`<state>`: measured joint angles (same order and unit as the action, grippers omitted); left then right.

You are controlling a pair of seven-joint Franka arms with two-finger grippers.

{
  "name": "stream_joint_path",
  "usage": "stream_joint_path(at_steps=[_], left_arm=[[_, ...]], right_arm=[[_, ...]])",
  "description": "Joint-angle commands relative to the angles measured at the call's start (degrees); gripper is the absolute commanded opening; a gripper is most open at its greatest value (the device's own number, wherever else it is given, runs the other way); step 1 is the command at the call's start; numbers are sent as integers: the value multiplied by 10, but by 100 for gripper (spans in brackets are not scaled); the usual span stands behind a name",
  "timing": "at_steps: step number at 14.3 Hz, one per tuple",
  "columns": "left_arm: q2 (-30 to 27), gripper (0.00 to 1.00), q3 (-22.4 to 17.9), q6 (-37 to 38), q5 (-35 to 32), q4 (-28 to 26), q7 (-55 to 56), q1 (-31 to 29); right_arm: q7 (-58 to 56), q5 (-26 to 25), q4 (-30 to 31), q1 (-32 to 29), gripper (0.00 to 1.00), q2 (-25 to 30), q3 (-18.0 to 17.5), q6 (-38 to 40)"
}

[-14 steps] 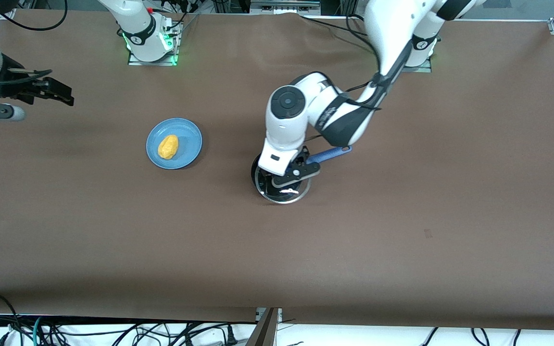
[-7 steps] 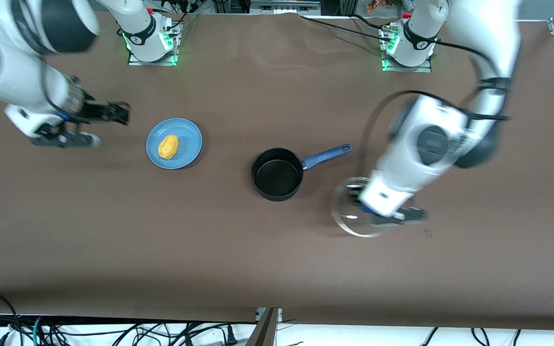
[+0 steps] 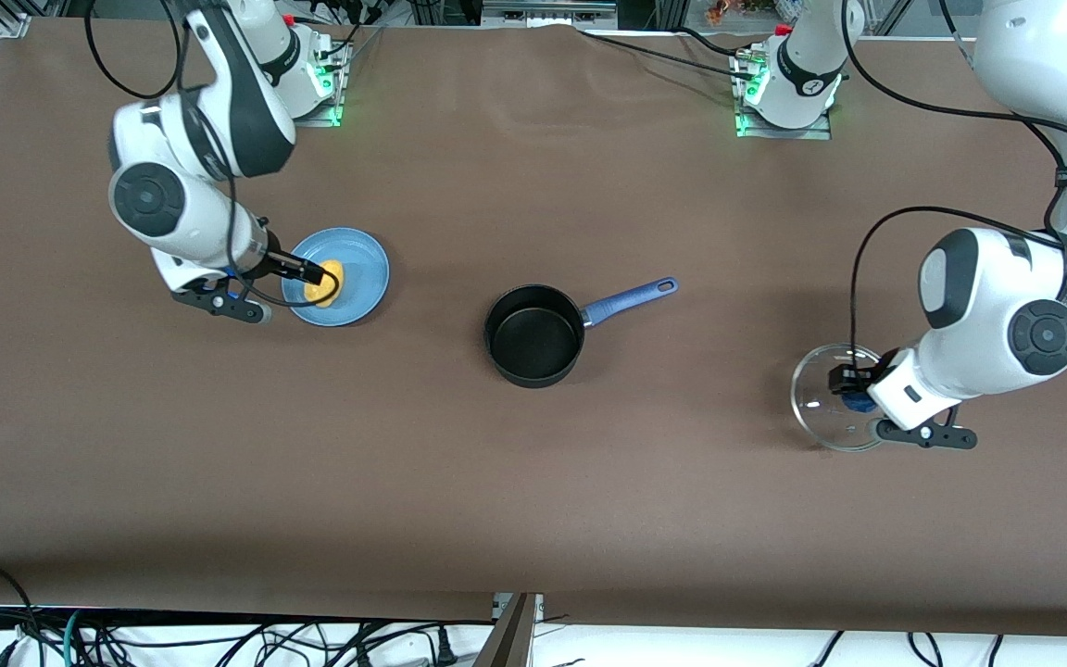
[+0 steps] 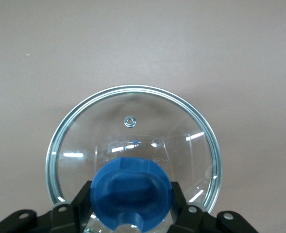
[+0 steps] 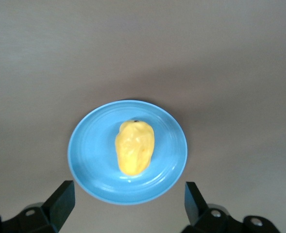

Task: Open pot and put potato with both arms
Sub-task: 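Lift the lid off with the left gripper while the right gripper reaches the potato, then set the lid down with the left gripper while the right gripper grasps the potato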

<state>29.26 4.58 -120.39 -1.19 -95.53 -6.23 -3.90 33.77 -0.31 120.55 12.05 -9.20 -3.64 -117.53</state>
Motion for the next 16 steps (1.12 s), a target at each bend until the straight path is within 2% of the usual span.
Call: stream_joint_path(at_steps=[1, 3, 6, 8, 9, 10, 11, 12, 14, 15, 16], left_arm=[[-28, 49, -20, -89, 54, -93, -106, -11], [-25, 49, -33, -129, 63, -122, -148, -14], [-17, 49, -35, -189, 65, -158, -168, -19], [-7, 49, -36, -201, 67, -164, -171, -22], [-5, 53, -36, -200, 76, -164, -171, -22], [-6, 74, -36, -194, 83, -160, -168, -22], [-10, 100, -36, -186, 83, -156, -165, -23], [-19, 100, -36, -164, 83, -149, -162, -24], [-39, 100, -36, -100, 83, -115, -151, -24], [-48, 100, -35, -45, 83, -86, -141, -23], [-54, 100, -35, 22, 83, -44, -123, -23]], right_arm=[[33, -2, 55, 3, 100, -5, 1, -77], [51, -5, 79, 12, 100, -22, 2, -131], [51, -7, 83, 16, 100, -57, 2, -154], [51, -8, 85, 17, 100, -77, 2, -167], [51, -17, 86, 17, 100, -87, 2, -175], [51, -21, 86, 17, 100, -95, 2, -182], [50, -24, 86, 17, 98, -103, 2, -182], [50, -25, 86, 17, 84, -107, 2, -183], [48, -25, 85, 24, 44, -107, 2, -183], [46, -25, 85, 24, 34, -107, 2, -182], [45, -25, 82, 24, 33, -106, 2, -176]])
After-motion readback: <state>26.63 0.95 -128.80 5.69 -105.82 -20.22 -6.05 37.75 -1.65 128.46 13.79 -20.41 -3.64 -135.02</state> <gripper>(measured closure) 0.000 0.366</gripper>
